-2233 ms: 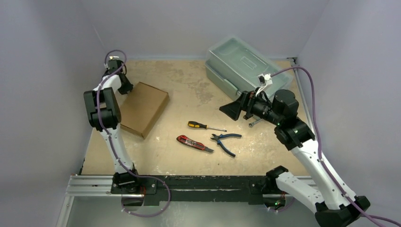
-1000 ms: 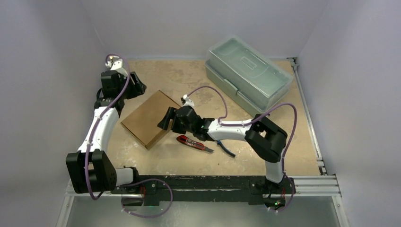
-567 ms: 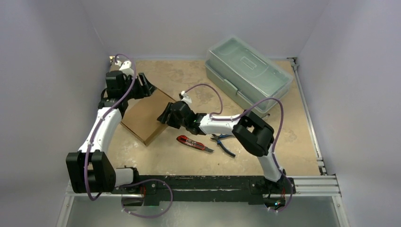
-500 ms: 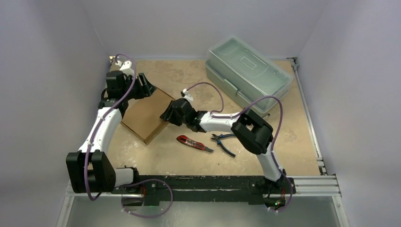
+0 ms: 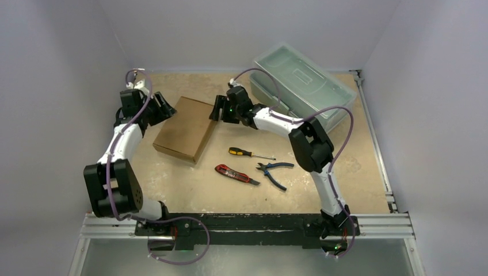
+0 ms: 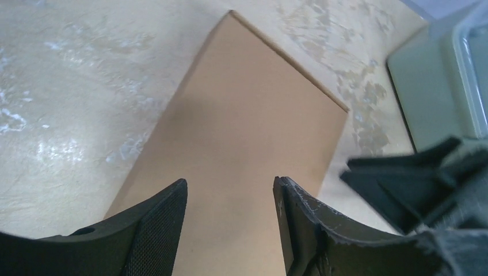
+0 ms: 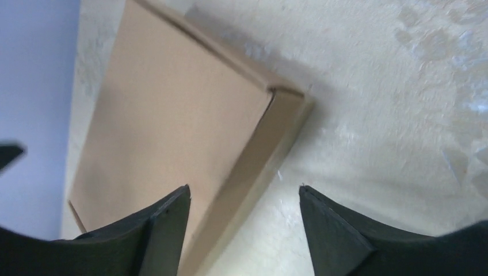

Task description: Unpack the express box

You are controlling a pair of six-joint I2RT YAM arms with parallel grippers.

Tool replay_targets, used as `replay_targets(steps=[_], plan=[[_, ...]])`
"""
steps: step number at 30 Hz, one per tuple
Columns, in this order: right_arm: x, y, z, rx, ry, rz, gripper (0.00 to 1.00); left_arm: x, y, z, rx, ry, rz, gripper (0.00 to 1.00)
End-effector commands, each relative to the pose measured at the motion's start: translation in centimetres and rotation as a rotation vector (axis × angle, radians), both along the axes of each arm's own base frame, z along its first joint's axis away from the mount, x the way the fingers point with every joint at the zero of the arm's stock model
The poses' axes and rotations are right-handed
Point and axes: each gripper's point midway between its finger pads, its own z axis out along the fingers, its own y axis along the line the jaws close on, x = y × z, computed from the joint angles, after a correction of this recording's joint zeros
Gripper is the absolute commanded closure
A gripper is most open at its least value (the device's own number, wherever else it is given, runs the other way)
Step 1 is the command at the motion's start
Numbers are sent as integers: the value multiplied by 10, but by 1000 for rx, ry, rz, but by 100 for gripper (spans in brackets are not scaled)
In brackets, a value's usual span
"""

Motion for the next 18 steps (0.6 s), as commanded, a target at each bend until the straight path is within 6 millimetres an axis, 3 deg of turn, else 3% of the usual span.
replay_targets(steps=[1, 5, 8, 13, 18], plan=[[-58, 8, 31, 1, -61, 217, 21, 11, 15, -12, -124, 12, 80, 43], [-86, 13, 30, 78, -45, 292, 9, 13, 29, -29, -199, 37, 137, 41], [-103, 20, 23, 110, -8, 317, 6, 14, 40, -47, -223, 80, 170, 39], [-128, 47, 21, 270, 66, 358, 3, 13, 30, -71, -324, 119, 136, 41], [-133, 68, 17, 338, 136, 402, 5, 10, 13, -74, -419, 94, 93, 48]])
